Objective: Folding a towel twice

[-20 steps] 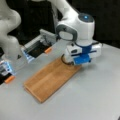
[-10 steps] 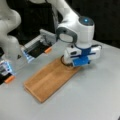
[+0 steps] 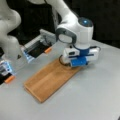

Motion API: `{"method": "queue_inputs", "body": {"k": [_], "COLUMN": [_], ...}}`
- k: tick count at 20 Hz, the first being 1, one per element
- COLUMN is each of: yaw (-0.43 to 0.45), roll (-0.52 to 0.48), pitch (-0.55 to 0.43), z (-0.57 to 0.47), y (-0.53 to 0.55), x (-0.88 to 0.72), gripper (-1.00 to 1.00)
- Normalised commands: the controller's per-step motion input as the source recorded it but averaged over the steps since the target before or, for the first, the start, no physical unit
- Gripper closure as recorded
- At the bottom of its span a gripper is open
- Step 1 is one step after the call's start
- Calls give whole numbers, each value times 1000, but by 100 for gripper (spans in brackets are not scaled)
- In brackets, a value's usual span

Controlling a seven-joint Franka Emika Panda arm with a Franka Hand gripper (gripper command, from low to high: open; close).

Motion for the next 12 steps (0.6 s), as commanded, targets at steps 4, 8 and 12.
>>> {"method": "queue_inputs", "body": {"k": [4, 8, 12], "yaw": [24, 45, 41], "roll": [-229, -203, -190], "pitch": [-38, -30, -45], "z": [-149, -113, -132], "y": [-33, -34, -39], "x": [-9, -21, -17], "gripper": [-100, 100, 100]}}
